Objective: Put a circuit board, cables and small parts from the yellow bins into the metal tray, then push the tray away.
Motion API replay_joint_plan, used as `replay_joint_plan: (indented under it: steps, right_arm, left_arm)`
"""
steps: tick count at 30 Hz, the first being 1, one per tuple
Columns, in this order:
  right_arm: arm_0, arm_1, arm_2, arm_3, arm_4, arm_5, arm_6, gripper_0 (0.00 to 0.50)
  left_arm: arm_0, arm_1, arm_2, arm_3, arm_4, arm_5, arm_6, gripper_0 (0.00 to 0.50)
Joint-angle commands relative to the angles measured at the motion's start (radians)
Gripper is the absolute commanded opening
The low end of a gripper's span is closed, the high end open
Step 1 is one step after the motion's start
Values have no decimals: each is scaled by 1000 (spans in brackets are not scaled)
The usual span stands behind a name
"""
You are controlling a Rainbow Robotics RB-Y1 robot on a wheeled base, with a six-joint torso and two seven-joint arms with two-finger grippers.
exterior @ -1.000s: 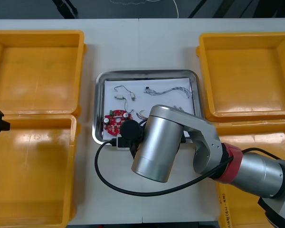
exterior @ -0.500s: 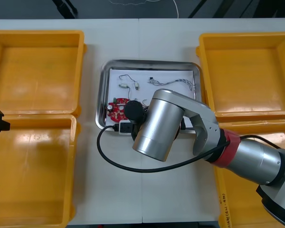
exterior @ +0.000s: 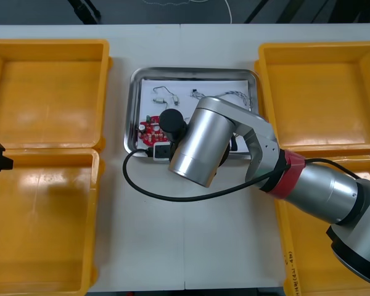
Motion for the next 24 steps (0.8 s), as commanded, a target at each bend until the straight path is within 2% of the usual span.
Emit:
replay_joint_plan:
  steps: [1, 24]
  right_arm:
    - [-67, 42, -35, 41, -11, -42, 30, 0]
    - [-158, 85, -82, 242, -40, -188, 92, 0]
  left_arm:
    - [20, 42, -7, -31, 8, 6, 4, 500]
    - [20, 42, -7, -31, 8, 6, 4, 500]
